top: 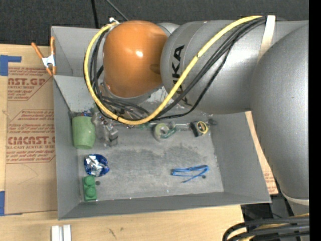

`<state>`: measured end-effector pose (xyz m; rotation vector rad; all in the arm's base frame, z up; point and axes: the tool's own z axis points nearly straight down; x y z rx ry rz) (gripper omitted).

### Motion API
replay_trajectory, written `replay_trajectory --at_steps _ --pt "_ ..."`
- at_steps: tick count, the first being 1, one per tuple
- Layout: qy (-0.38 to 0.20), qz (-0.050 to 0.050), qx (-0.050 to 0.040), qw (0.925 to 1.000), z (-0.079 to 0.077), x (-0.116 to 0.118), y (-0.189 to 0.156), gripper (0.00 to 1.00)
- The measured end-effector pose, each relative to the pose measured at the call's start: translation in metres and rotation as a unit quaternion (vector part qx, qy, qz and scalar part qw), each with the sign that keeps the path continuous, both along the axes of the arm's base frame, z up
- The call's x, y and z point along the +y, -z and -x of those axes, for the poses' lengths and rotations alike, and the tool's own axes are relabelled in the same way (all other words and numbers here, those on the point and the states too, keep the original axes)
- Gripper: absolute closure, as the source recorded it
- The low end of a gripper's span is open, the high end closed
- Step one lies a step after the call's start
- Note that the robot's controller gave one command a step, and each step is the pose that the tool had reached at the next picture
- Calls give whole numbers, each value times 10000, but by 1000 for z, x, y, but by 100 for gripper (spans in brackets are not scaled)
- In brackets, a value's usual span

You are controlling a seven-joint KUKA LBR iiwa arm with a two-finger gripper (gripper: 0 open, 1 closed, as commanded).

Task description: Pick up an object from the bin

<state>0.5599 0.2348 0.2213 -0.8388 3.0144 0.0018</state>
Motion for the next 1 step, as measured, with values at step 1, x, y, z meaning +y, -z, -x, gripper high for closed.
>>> replay_trajectory --at_steps 1 --pt "-5 13 43 10000 2 0 5 0"
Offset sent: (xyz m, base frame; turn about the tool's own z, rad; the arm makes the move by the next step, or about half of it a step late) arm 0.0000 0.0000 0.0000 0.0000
